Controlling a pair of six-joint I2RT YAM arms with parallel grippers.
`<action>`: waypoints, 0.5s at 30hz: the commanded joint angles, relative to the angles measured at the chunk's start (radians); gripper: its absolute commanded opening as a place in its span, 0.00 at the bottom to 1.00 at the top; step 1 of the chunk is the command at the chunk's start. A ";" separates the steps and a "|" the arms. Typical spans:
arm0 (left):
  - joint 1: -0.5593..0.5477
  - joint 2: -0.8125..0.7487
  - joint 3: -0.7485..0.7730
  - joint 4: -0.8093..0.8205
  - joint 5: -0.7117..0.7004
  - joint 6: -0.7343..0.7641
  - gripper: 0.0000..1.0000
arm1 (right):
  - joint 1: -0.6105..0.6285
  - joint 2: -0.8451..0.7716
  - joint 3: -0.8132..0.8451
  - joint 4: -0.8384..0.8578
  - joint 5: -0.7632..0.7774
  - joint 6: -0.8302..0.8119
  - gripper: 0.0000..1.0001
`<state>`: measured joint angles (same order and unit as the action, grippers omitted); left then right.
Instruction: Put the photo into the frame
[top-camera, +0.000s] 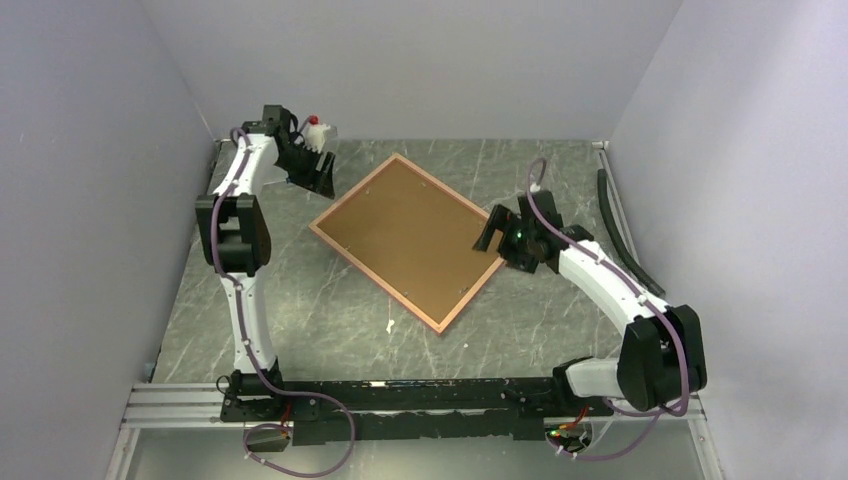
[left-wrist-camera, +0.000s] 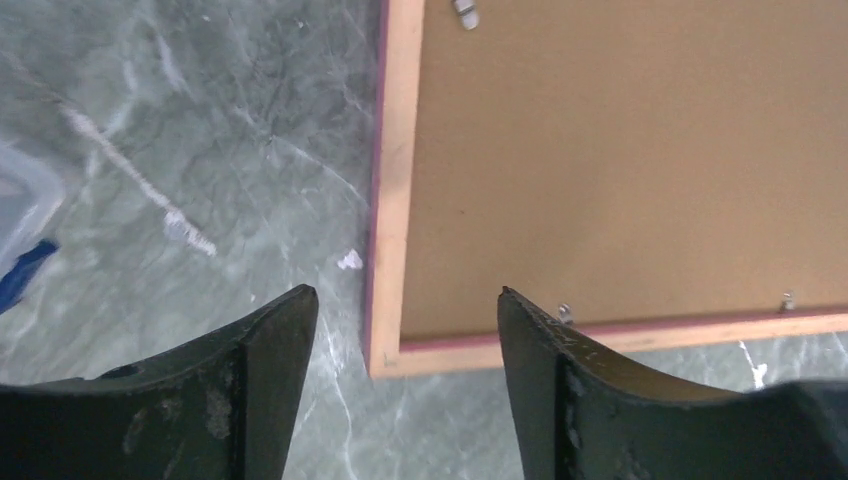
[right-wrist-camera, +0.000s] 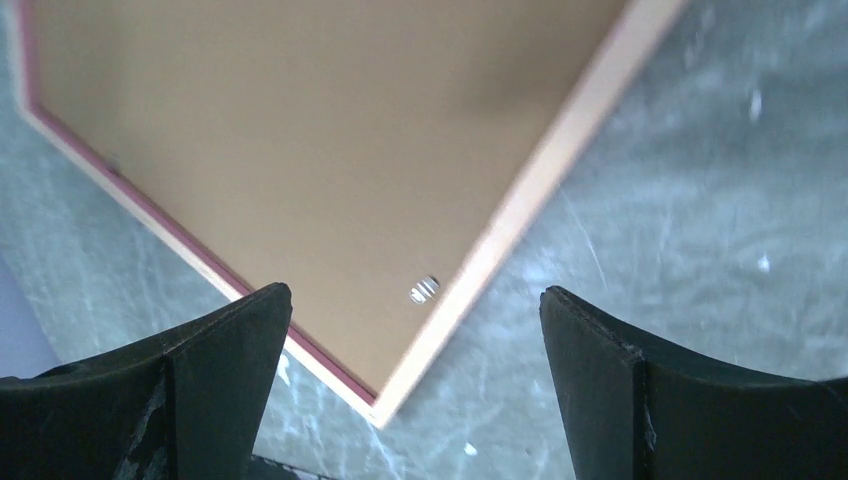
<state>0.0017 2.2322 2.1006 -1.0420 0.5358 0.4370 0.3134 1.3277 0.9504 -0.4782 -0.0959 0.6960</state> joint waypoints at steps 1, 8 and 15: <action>-0.017 0.074 0.015 0.091 0.004 -0.084 0.67 | -0.005 -0.058 -0.115 0.018 -0.050 0.066 1.00; -0.014 0.073 -0.122 0.173 0.016 -0.098 0.52 | -0.006 -0.008 -0.182 0.135 -0.149 0.091 1.00; -0.014 0.023 -0.259 0.174 0.082 -0.080 0.15 | -0.019 0.114 -0.133 0.200 -0.151 0.051 1.00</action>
<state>-0.0036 2.3314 1.9137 -0.8574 0.5556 0.3763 0.3077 1.3899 0.7673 -0.3607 -0.2302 0.7658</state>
